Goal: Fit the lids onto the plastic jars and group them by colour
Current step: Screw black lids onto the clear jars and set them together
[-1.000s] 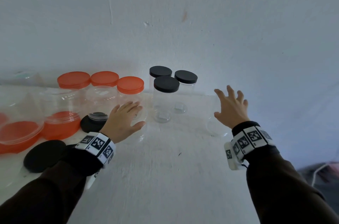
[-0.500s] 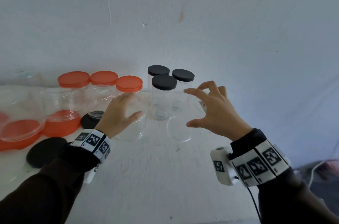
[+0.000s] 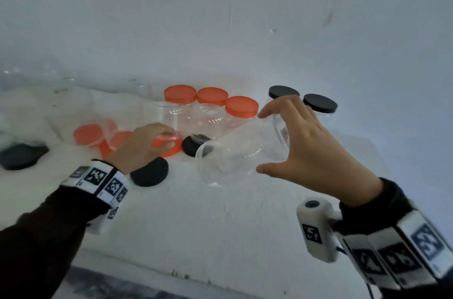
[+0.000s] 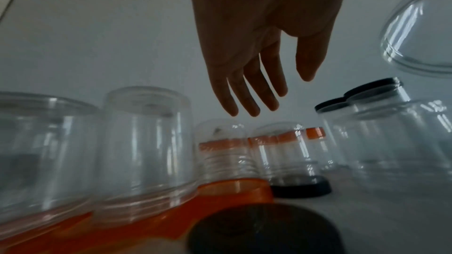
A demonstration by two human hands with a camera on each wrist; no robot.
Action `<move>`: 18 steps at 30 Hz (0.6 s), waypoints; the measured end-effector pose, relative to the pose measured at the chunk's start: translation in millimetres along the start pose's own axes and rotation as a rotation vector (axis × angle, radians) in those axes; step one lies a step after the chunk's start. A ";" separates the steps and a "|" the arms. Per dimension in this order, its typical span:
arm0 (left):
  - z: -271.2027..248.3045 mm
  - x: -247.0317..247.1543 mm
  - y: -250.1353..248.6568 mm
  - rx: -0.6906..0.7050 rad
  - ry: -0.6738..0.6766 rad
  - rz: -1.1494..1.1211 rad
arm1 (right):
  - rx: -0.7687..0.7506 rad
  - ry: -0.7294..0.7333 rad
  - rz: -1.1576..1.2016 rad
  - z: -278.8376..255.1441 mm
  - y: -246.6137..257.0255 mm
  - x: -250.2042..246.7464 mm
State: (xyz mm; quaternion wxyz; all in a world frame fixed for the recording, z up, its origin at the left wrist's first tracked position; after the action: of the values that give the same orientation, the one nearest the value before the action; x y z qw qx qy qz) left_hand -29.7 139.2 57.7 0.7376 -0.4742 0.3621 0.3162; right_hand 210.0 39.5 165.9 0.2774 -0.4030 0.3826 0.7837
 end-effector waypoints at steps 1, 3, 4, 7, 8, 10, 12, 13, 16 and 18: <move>-5.7 -0.2 9.0 -0.008 0.045 0.012 | -0.011 0.003 0.027 4.7 0.3 5.0; -14.1 3.5 23.5 0.005 0.142 0.078 | -0.022 0.011 0.083 12.6 0.6 13.8; -16.7 10.0 31.4 0.005 0.206 0.118 | -0.023 0.017 0.106 16.1 0.4 18.1; -26.0 28.9 48.4 -0.043 0.405 0.220 | -0.016 -0.017 0.128 24.2 -1.1 27.9; -27.7 35.1 53.4 -0.047 0.449 0.240 | -0.020 -0.053 0.132 25.6 -2.0 28.5; -30.7 45.4 59.3 -0.051 0.528 0.316 | -0.028 -0.105 0.134 26.7 -4.5 30.1; -31.9 52.1 63.6 -0.057 0.583 0.401 | -0.008 -0.109 0.124 26.3 -9.2 35.4; -31.7 53.1 64.4 -0.070 0.597 0.423 | 0.011 -0.102 0.122 25.9 -12.9 38.7; -27.8 52.3 61.8 -0.078 0.600 0.425 | 0.089 -0.091 0.140 23.1 -25.1 46.9; -27.0 51.8 59.5 -0.067 0.612 0.432 | 0.123 -0.107 0.163 21.5 -31.4 49.3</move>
State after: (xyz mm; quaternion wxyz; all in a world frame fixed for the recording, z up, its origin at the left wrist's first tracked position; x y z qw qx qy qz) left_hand -56.4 141.3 -21.3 0.4955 -0.4834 0.6468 0.3199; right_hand 198.6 80.8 120.8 0.2570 -0.3104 0.4463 0.7990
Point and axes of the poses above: each hand's wrist, its own z-axis towards the middle knuckle, its own x-axis out of the palm, y = z × x, the point moved 9 cm from there along z, towards the middle knuckle, and after that the axes turned 5 degrees about z, right-handed, at the moved point
